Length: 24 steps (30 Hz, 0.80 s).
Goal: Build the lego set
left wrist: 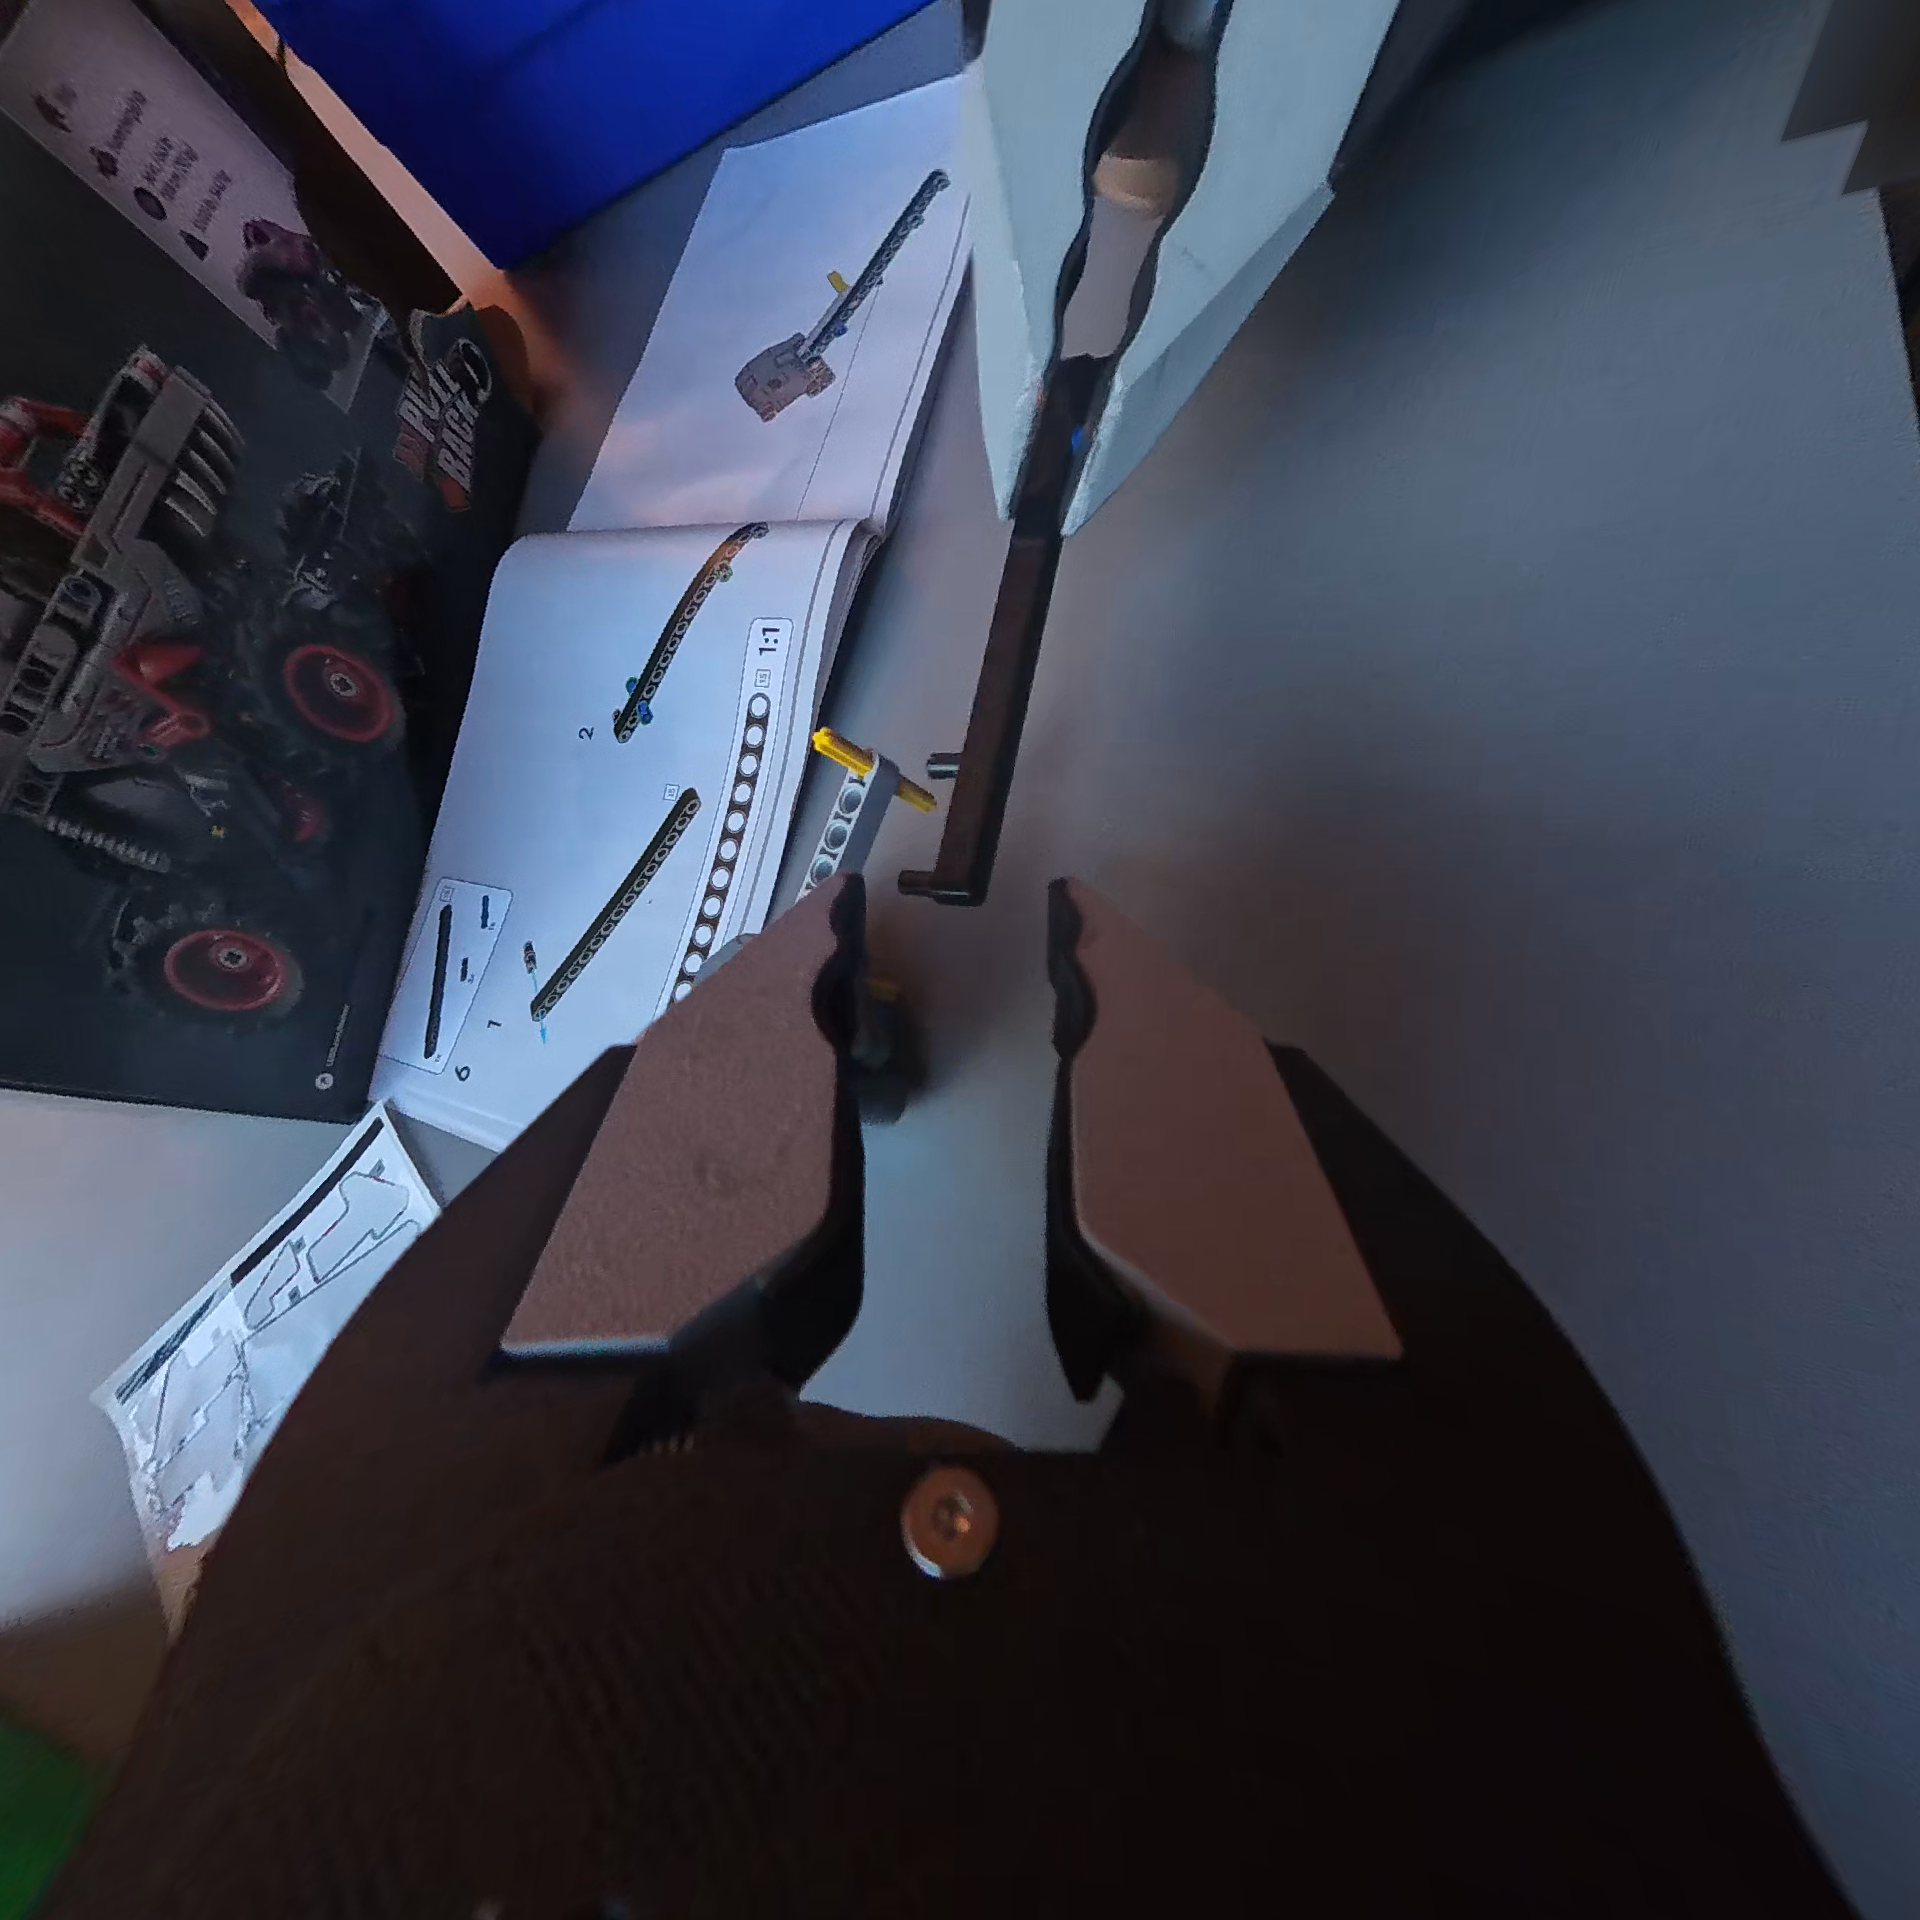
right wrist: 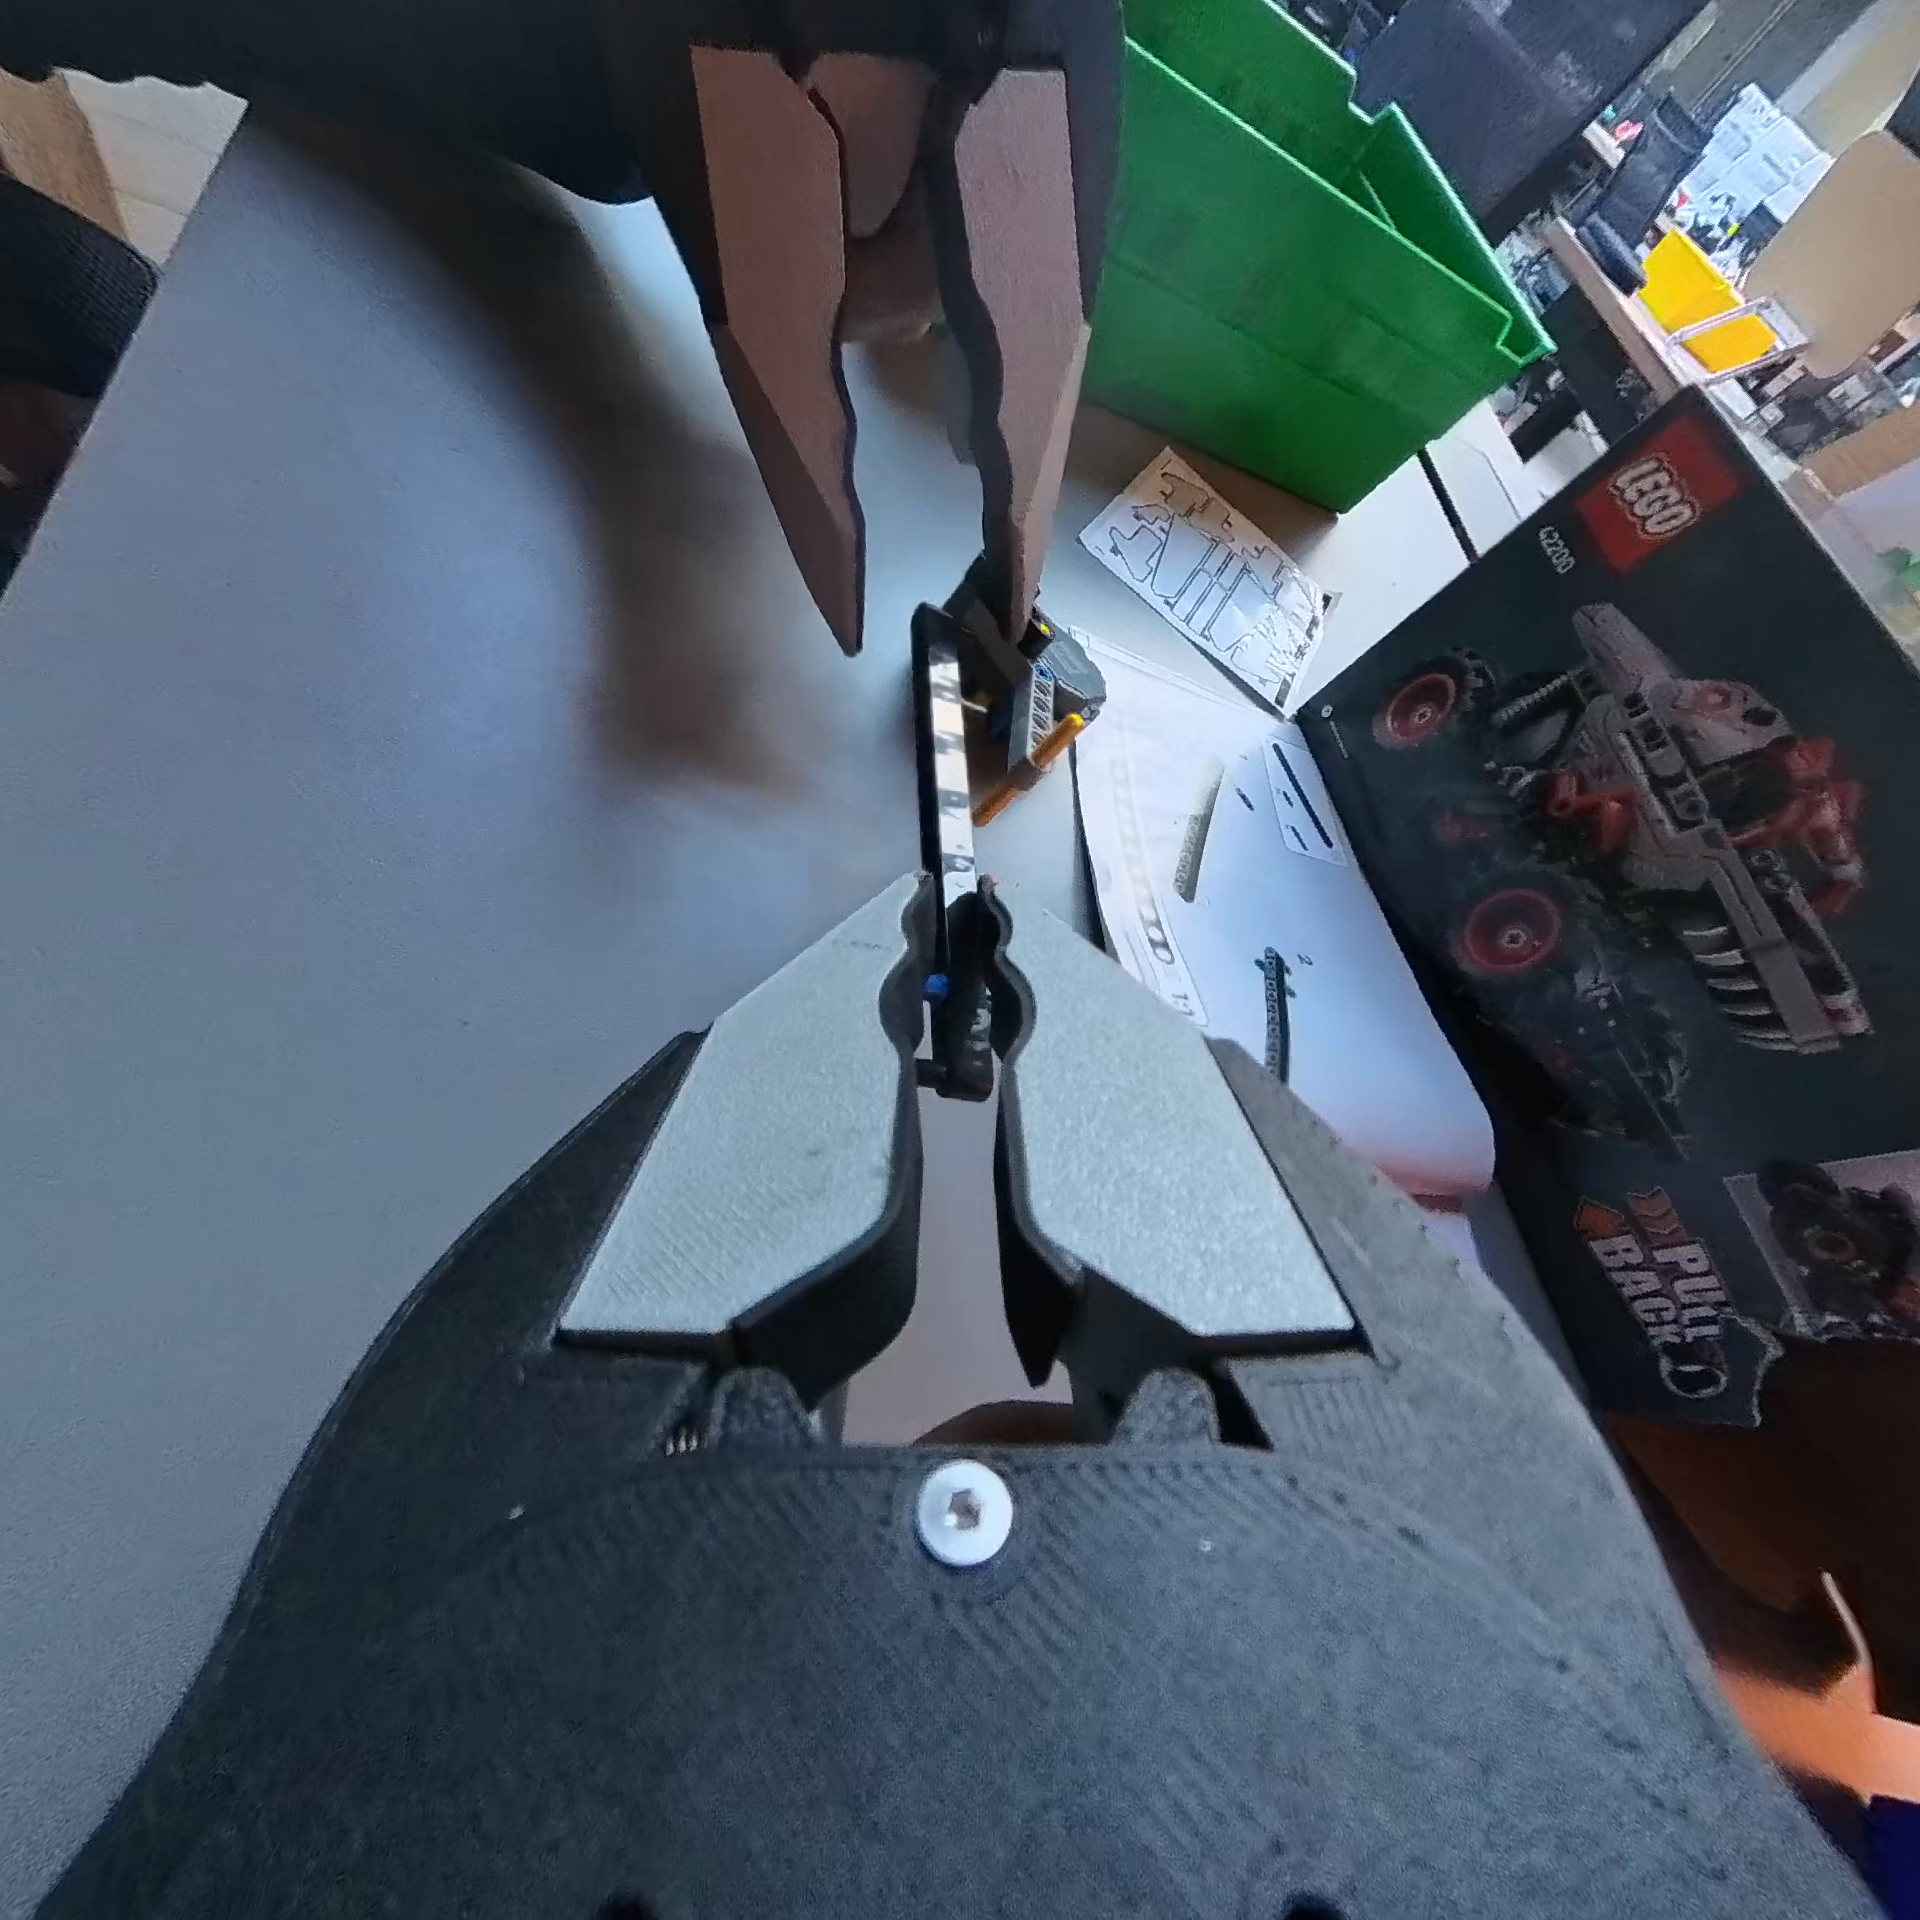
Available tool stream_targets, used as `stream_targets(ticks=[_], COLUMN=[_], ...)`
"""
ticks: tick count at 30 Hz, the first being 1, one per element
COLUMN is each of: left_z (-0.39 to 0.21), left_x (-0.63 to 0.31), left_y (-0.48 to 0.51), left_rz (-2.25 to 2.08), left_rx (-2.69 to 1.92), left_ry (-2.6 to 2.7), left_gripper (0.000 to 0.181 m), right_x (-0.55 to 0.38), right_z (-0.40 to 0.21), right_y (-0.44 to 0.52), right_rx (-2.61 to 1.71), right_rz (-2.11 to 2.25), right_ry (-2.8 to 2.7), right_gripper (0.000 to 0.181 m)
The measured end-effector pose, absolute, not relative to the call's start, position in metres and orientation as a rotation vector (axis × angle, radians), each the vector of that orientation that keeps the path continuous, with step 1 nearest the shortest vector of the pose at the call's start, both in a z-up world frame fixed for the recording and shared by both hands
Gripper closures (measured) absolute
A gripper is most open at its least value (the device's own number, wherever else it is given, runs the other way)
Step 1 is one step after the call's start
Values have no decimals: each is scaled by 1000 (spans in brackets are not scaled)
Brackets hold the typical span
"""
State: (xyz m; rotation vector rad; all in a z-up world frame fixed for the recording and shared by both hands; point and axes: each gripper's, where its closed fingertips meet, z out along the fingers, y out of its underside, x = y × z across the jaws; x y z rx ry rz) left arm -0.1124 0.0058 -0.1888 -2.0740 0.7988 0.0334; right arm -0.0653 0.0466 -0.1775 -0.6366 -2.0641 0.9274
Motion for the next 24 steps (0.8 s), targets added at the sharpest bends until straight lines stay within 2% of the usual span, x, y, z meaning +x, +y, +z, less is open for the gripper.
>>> stream_targets(ticks=[1,3,14,24], left_z=[-189,-186,-174,-168], left_x=[-113,-112,-103,-86], left_y=[6,6,2,1], left_rz=[24,-35,-418,-494], left_rx=[-2078,-2087,-2107,-2064], left_ry=[786,744,545,570], left_gripper=[148,142,140,163], right_x=[-65,-65,-56,-55], right_z=[-176,-173,-147,-145], right_y=[46,47,30,28], right_rx=[-619,-569,-214,-165], right_rz=[913,861,551,502], right_ry=[-2055,-2021,-1797,-1752], right_gripper=[176,176,176,176])
